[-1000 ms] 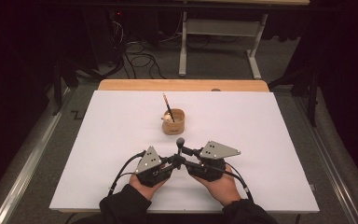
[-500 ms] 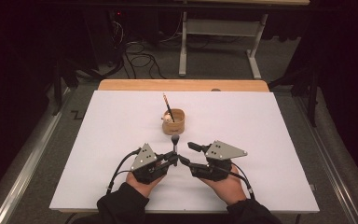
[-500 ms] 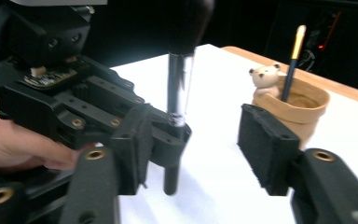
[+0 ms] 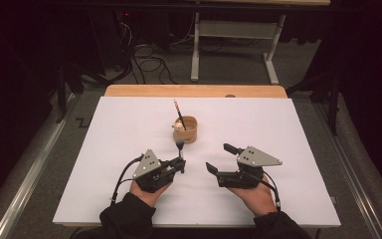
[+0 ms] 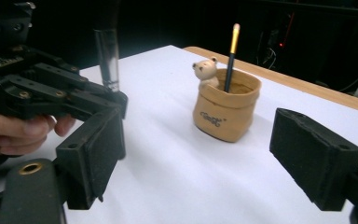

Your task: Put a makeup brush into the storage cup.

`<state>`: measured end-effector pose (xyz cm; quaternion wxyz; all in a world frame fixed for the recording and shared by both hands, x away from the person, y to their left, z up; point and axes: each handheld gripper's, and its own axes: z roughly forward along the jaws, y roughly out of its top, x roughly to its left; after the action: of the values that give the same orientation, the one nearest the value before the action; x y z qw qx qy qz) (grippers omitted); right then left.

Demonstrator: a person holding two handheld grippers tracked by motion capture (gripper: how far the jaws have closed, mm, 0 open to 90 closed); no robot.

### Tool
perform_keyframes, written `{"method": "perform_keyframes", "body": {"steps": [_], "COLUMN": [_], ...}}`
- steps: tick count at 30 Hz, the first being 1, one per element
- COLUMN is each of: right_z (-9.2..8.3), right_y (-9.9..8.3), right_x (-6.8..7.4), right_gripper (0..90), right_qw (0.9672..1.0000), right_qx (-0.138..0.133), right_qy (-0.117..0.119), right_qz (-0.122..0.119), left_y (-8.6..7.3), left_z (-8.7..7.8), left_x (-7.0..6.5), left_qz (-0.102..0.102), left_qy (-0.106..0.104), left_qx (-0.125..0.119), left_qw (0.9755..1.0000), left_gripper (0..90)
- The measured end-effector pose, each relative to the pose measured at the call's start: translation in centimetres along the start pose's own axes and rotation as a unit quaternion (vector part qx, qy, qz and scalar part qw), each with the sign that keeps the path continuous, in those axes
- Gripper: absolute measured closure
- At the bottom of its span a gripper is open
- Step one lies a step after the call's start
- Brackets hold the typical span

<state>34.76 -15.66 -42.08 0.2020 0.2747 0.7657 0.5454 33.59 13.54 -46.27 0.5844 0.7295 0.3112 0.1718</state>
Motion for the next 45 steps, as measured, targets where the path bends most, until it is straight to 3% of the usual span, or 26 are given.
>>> {"method": "perform_keyframes", "body": {"steps": [10, 24, 45], "right_z": [-0.8, -1.6, -4.3], "right_y": [-0.9, -1.7, -3.5], "right_x": [-1.4, -2.7, -4.4], "right_gripper": [0.4, 0.4, 0.4], "right_qw": [0.9992, 0.9985, 0.9965], "right_qx": [0.011, 0.018, 0.024], "right_qy": [-0.038, -0.05, -0.077], "right_qz": [0.01, 0.016, 0.022], "left_y": [-0.1, -0.2, 0.6], "left_z": [-0.6, -1.7, -1.5], "left_x": [0.7, 1.8, 2.6], "left_qz": [-0.006, -0.02, -0.031], "left_qy": [0.011, 0.033, 0.043], "left_qx": [0.0, -0.007, -0.015], "left_qw": [0.9999, 0.9992, 0.9985], "left_gripper": [79.1, 79.2, 79.2]}}
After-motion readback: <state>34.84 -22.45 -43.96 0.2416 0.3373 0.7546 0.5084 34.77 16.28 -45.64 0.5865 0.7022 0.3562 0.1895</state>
